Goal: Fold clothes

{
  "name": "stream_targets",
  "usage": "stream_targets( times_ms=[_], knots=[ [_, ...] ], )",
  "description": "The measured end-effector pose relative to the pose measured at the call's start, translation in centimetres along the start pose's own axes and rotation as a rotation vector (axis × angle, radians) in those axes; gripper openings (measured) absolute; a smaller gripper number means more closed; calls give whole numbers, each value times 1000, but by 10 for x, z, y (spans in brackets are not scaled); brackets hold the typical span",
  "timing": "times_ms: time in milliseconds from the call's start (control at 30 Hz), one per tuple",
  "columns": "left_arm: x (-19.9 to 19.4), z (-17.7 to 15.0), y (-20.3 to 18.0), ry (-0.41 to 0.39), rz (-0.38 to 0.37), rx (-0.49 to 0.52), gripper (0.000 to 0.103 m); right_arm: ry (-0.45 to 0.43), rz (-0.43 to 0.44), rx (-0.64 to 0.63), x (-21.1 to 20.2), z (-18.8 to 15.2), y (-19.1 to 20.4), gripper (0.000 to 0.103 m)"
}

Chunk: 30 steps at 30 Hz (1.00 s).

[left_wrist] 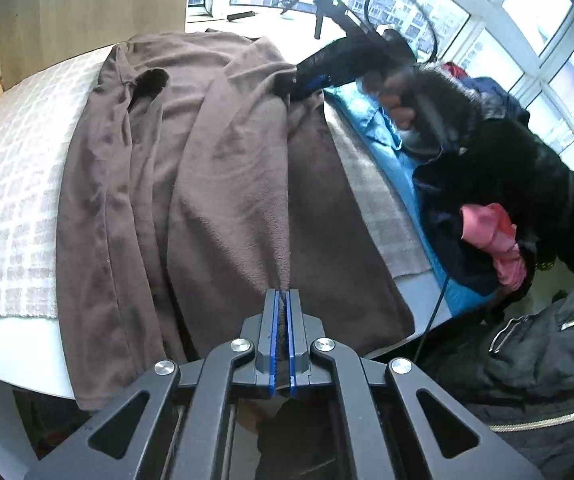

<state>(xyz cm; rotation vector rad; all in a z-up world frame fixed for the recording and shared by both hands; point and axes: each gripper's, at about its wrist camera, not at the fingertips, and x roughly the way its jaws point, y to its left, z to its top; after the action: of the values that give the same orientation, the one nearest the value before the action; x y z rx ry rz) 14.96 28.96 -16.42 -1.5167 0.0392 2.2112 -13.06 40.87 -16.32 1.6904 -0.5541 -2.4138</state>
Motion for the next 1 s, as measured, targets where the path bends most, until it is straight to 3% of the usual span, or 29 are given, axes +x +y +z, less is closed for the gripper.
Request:
stream_targets(
  times_ms=[167,267,400,500,600,700,800,900,1000],
  knots=[
    [-6,-5,-19,-9,-39,51,3,-16,12,-6,-29,-5,-9,6],
    [13,-9,-41,15,-106,98,3,-31,-10,-11,-40,-8,-19,6],
    [62,-15,-74,115,-195,155,7,12,-103,-39,-18,-13,-21,7],
    [74,-29,-92,198,-199,231,8,18,-137,-43,-22,-17,-16,11],
    [48,-41,-83,150,-205,240,15,-18,-223,-59,-52,-34,-7,16],
    [26,-46,-51,86,-121,199,15,-58,-140,-68,-89,-80,9,17],
    [21,-52,-20,42,10,205,12,-36,-14,-49,-102,-154,35,31],
    [30,-63,-3,52,48,257,12,22,42,-44,-90,-220,65,33],
    [44,-68,0,77,64,347,13,49,28,-63,-75,-267,96,33]
  ],
)
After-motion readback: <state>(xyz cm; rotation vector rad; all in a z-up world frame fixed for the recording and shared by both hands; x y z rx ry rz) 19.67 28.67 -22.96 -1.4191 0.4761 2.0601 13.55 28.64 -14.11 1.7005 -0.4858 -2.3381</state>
